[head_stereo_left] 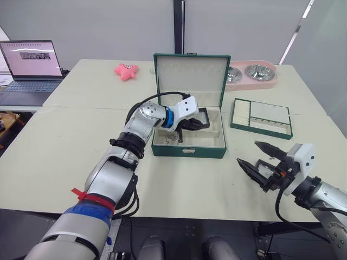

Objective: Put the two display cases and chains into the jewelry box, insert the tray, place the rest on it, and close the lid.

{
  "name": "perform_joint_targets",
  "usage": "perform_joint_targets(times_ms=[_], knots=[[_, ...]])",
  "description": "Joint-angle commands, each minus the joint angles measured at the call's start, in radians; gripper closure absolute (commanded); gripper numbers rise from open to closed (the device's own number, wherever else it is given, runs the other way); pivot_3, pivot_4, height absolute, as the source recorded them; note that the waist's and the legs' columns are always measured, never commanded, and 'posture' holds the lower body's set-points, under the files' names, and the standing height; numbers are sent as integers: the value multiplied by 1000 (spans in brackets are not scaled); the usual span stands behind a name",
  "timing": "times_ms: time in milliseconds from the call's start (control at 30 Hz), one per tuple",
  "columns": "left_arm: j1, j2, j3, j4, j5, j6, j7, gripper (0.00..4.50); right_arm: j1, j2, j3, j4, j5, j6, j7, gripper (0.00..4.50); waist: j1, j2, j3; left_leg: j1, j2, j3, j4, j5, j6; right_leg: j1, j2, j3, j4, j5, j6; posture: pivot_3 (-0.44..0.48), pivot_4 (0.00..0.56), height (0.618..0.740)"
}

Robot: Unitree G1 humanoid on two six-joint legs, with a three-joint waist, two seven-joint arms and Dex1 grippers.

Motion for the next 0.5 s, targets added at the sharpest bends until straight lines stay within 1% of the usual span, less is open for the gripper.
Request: perform_joint_targets(times_ms=[33, 233, 500], knots=[[-45, -10, 21, 42, 22, -52, 23, 4467, -1, 0, -26, -48, 5, -14, -11, 0, 0, 0, 0, 0, 0, 0, 0, 0, 0, 0, 0, 0, 0, 0, 0, 0, 150, 740], [-62, -27, 33, 124, 41, -102, 53, 4467, 8, 4, -26, -59, 5, -15, -19, 0, 0, 0, 0, 0, 0, 0, 0, 0, 0, 0, 0, 0, 0, 0, 0, 0, 150, 740], [-73, -44, 48, 191, 71, -159, 92, 4467, 15, 7, -21, -71, 7, -13, -34, 0, 0, 0, 0, 0, 0, 0, 0, 0, 0, 0, 0, 0, 0, 0, 0, 0, 150, 740]])
